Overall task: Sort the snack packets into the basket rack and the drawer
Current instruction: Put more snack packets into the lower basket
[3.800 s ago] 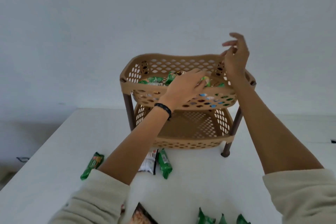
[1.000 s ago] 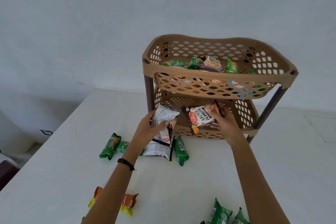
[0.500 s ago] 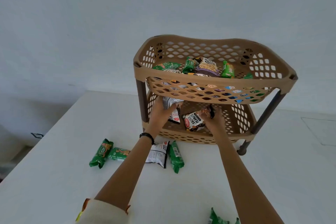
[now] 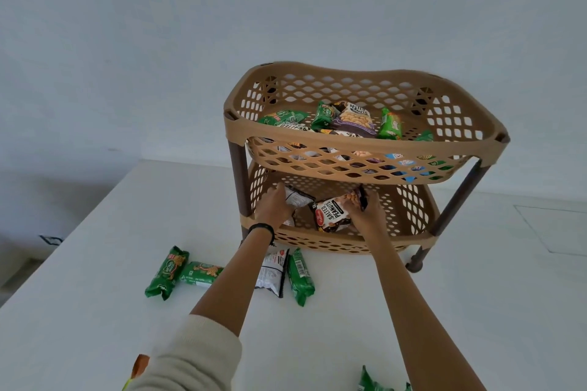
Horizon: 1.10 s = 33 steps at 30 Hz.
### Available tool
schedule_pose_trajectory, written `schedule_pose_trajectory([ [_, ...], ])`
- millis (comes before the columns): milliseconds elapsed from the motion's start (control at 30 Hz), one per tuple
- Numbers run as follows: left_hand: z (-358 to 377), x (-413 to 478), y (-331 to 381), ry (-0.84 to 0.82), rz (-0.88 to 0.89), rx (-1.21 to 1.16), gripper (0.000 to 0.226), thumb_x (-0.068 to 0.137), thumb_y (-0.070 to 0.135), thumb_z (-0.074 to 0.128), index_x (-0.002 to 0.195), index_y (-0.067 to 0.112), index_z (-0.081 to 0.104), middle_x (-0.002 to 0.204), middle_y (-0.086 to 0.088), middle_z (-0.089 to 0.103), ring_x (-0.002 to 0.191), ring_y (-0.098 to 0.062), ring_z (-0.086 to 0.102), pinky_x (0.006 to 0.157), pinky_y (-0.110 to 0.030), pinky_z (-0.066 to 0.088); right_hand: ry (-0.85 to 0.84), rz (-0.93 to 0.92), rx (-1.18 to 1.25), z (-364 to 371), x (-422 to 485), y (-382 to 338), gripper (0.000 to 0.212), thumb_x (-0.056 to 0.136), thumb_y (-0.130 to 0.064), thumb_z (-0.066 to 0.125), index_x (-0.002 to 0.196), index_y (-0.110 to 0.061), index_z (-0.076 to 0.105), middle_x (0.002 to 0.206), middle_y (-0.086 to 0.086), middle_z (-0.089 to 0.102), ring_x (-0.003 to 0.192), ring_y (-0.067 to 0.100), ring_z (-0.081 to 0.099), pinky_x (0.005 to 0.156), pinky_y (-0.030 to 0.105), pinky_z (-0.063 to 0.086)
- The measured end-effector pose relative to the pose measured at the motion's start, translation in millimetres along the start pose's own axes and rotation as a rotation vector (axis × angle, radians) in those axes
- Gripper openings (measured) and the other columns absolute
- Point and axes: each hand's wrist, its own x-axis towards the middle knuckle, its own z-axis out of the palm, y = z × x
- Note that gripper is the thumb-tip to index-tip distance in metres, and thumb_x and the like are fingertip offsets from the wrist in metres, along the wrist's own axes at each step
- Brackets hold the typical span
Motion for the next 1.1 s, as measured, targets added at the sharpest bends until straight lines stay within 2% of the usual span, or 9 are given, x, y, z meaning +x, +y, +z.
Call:
schedule_pose_trajectory([
  [167, 1.4, -4.2, 2.3, 0.11, 0.074, 0.046, 0.04, 0.091, 0.023, 0.055, 0.127, 0.009, 0.048, 0.126, -0.015, 0.051, 0.117, -0.03, 0.049, 0.092, -0.04, 0.048, 0.002, 0.017, 0.004, -0.4, 0.4, 0.3, 0.064, 0.084, -0.029, 0.066, 0.137, -0.016, 0.033, 0.133, 0.015, 0.049, 0.115, 0.031, 0.056, 0.085, 0.046, 0.056],
  [400, 9.8, -30.1, -5.1, 0.345, 0.154, 0.027, 0.03, 0.094, 0.028, 0.045, 0.111, 0.015, 0.066, 0.106, -0.003, 0.065, 0.096, -0.02, 0.062, 0.072, -0.031, 0.05, 0.013, 0.01, -0.016, 0.5, 3.0, 1.1, 0.065, 0.085, -0.027, 0.066, 0.139, -0.016, 0.031, 0.135, 0.014, 0.048, 0.112, 0.029, 0.058, 0.061, 0.027, 0.057],
  [467, 12.1, -36.3, -10.3, 0.367, 0.239, 0.149, 0.035, 0.096, 0.03, 0.037, 0.107, 0.015, 0.067, 0.105, -0.002, 0.069, 0.098, -0.019, 0.062, 0.085, -0.033, 0.047, -0.007, 0.021, -0.035, 0.5, 3.3, 1.0, 0.063, 0.085, -0.025, 0.065, 0.138, -0.017, 0.032, 0.135, 0.014, 0.048, 0.113, 0.03, 0.057, 0.07, 0.034, 0.059],
  [533, 12.5, -41.7, -14.5, 0.322, 0.305, 0.261, 0.045, 0.097, 0.032, 0.026, 0.112, 0.018, 0.065, 0.115, 0.001, 0.067, 0.11, -0.017, 0.059, 0.103, -0.035, 0.038, -0.056, 0.024, -0.062, 0.9, 2.7, 1.1, 0.059, 0.086, -0.024, 0.064, 0.136, -0.015, 0.034, 0.133, 0.012, 0.049, 0.107, 0.026, 0.059, 0.059, 0.027, 0.056],
  [633, 12.1, -47.7, -20.2, 0.304, 0.338, 0.274, 0.042, 0.098, 0.031, 0.026, 0.117, 0.02, 0.062, 0.122, 0.002, 0.065, 0.117, -0.016, 0.054, 0.109, -0.035, 0.03, -0.118, -0.006, -0.193, 1.4, 3.8, 1.8, 0.044, 0.088, -0.027, 0.059, 0.127, -0.011, 0.046, 0.114, 0.009, 0.057, 0.078, 0.009, 0.054, 0.05, 0.017, 0.039],
  [833, 11.4, -62.4, -23.2, 0.268, 0.373, 0.23, 0.049, 0.099, 0.034, 0.018, 0.126, 0.023, 0.057, 0.13, 0.006, 0.058, 0.125, -0.014, 0.046, 0.113, -0.034, 0.021, -0.072, -0.114, -0.313, 4.1, 1.6, 3.8, 0.013, 0.089, -0.022, 0.058, 0.089, -0.01, 0.06, 0.075, -0.002, 0.055, 0.062, 0.003, 0.044, 0.051, 0.017, 0.033],
  [900, 11.9, -66.5, -26.1, 0.252, 0.382, 0.197, 0.041, 0.101, 0.03, 0.024, 0.127, 0.022, 0.055, 0.133, 0.006, 0.055, 0.127, -0.014, 0.044, 0.114, -0.033, 0.018, 0.004, -0.171, -0.273, 6.1, -3.5, 4.0, 0.013, 0.089, -0.014, 0.055, 0.087, -0.003, 0.063, 0.078, 0.008, 0.063, 0.061, 0.008, 0.05, 0.053, 0.02, 0.036],
  [1000, 14.4, -77.6, -33.2, 0.257, 0.413, 0.18, 0.041, 0.101, 0.031, 0.024, 0.13, 0.02, 0.051, 0.134, 0.002, 0.053, 0.128, -0.018, 0.042, 0.116, -0.036, 0.016, 0.198, -0.265, -0.085, 5.4, -18.1, 6.1, 0.02, 0.088, -0.002, 0.052, 0.103, -0.003, 0.066, 0.101, 0.009, 0.068, 0.09, 0.017, 0.063, 0.073, 0.021, 0.048],
  [1100, 20.2, -88.5, -40.5, 0.254, 0.428, 0.223, 0.045, 0.099, 0.036, 0.03, 0.139, 0.019, 0.041, 0.143, -0.003, 0.044, 0.137, -0.023, 0.034, 0.119, -0.042, 0.011, 0.189, -0.3, 0.143, 0.9, -33.6, 7.7, 0.02, 0.087, 0.002, 0.054, 0.103, -0.003, 0.065, 0.105, 0.011, 0.068, 0.099, 0.021, 0.063, 0.083, 0.023, 0.05],
])
